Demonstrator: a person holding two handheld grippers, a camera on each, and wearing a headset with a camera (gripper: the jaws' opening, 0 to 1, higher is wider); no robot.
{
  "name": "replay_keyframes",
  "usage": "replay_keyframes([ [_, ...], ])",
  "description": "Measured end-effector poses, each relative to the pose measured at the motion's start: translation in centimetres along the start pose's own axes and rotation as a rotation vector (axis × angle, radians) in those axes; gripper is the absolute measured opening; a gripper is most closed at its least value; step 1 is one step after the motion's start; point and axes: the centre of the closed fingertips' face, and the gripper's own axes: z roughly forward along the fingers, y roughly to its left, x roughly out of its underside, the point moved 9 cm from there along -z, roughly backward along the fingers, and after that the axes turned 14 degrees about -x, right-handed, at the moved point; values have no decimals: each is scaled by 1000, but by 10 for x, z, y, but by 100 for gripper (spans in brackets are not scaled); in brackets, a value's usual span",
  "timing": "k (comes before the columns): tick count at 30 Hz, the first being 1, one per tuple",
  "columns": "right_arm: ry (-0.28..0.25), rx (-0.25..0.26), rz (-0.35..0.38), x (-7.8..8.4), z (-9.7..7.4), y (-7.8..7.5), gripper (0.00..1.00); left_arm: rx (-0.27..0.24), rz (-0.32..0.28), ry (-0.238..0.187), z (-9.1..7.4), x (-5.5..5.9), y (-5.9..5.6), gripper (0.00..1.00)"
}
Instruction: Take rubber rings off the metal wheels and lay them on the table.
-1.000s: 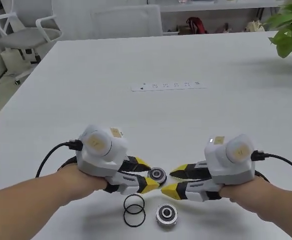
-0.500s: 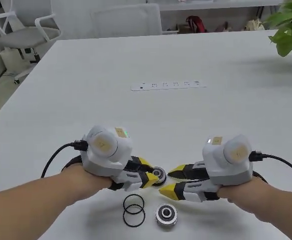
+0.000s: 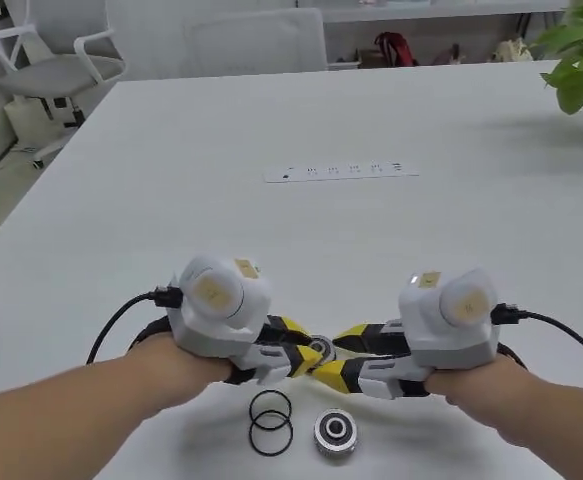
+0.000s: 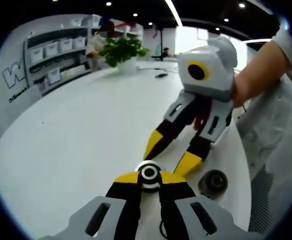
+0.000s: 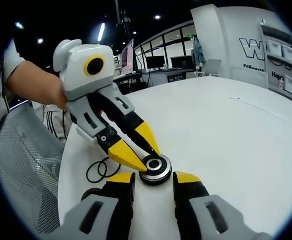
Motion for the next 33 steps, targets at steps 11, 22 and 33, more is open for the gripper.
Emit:
replay_keyframes([
  [11,11,3,-4,4,-5,0,19,-8,8,2,0,0,-2,14],
  [22,21,1,46,7,-8,-1,7,-20,1,5,-1,-1,-2,14],
  [33,-7,0,125,8,-12,-4,0,-34,11,11,-2,0,-4,14],
])
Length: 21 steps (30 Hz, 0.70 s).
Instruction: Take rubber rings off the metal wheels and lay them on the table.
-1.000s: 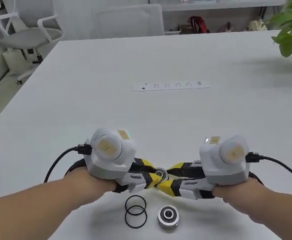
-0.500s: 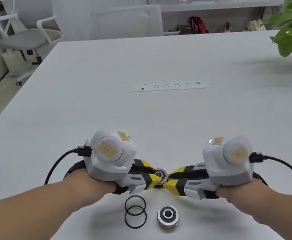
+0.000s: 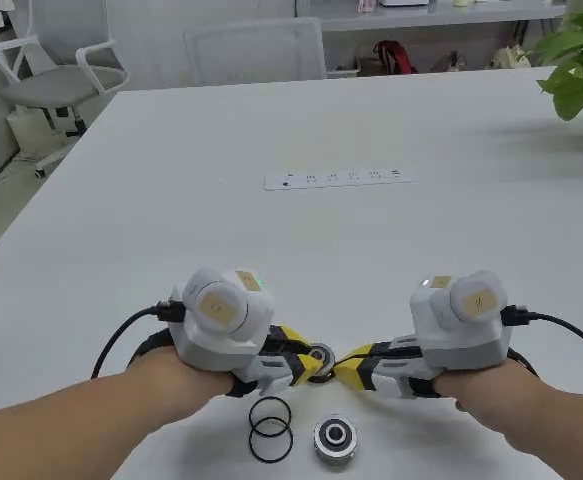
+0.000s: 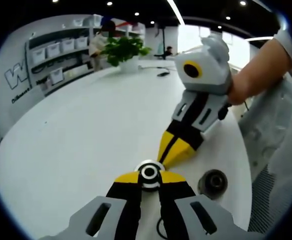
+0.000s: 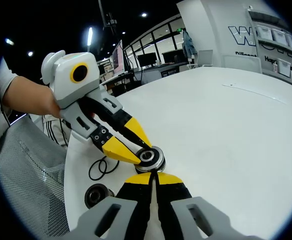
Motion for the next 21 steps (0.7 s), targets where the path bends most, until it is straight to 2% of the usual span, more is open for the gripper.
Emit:
replay_keyframes([
  [16,-84,-10,134,1,-5,-1,0,-17,21,7,-1,0,-3,13],
  [18,-130,-18,164,-2,-6,-2,0,-18,19,8,-1,0,-3,13],
  [21,-133,-17,170,-2,-6,-2,0,-19,14,7,-1,0,-3,13],
])
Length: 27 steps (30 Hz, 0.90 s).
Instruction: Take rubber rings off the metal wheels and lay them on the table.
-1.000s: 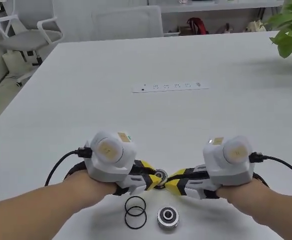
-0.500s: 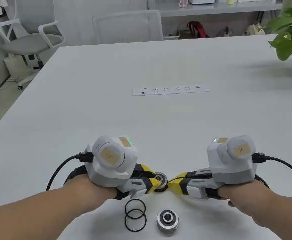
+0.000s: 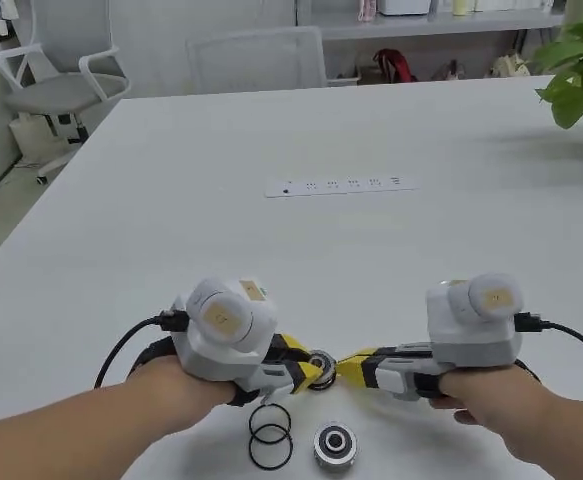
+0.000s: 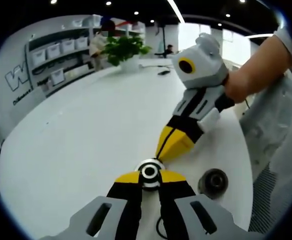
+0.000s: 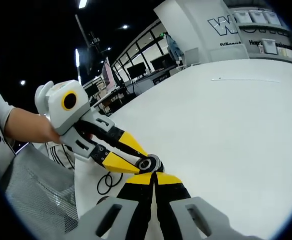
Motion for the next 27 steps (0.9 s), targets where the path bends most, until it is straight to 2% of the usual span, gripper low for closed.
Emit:
replay_keyframes([
  [27,-13,-29,7,-1,1,4,0,-11,10,12,0,-1,-2,12],
])
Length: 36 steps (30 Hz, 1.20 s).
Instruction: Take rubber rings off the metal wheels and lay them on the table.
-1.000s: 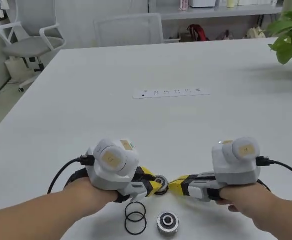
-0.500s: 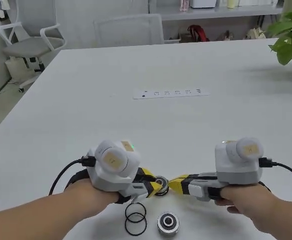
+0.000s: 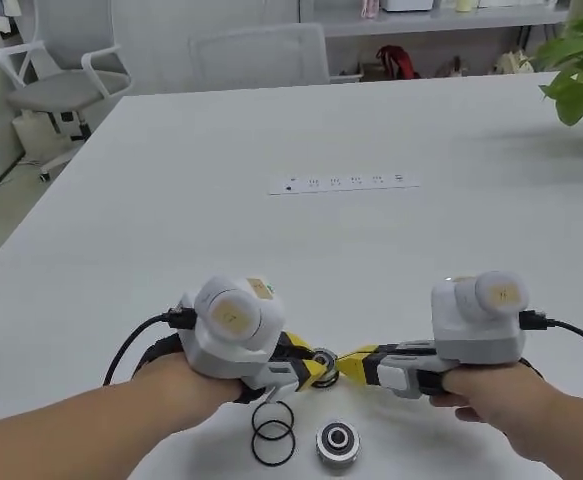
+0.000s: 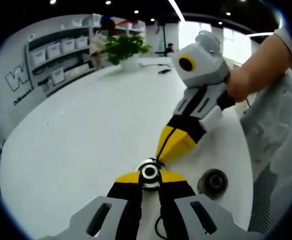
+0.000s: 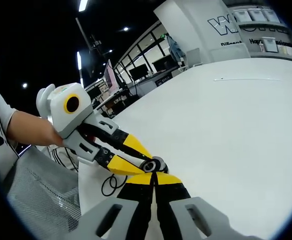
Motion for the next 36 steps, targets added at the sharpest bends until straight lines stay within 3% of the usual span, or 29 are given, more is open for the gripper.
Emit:
replay_keyframes([
  [24,20,-28,-43,-2,4,7,0,1,10,-1,-1,0,-2,12],
  [29,1,-73,-46,-5,9,14,0,-1,10,1,-1,0,-2,12],
  [36,1,-78,-36,-4,6,11,0,-4,2,1,-1,1,-3,12],
])
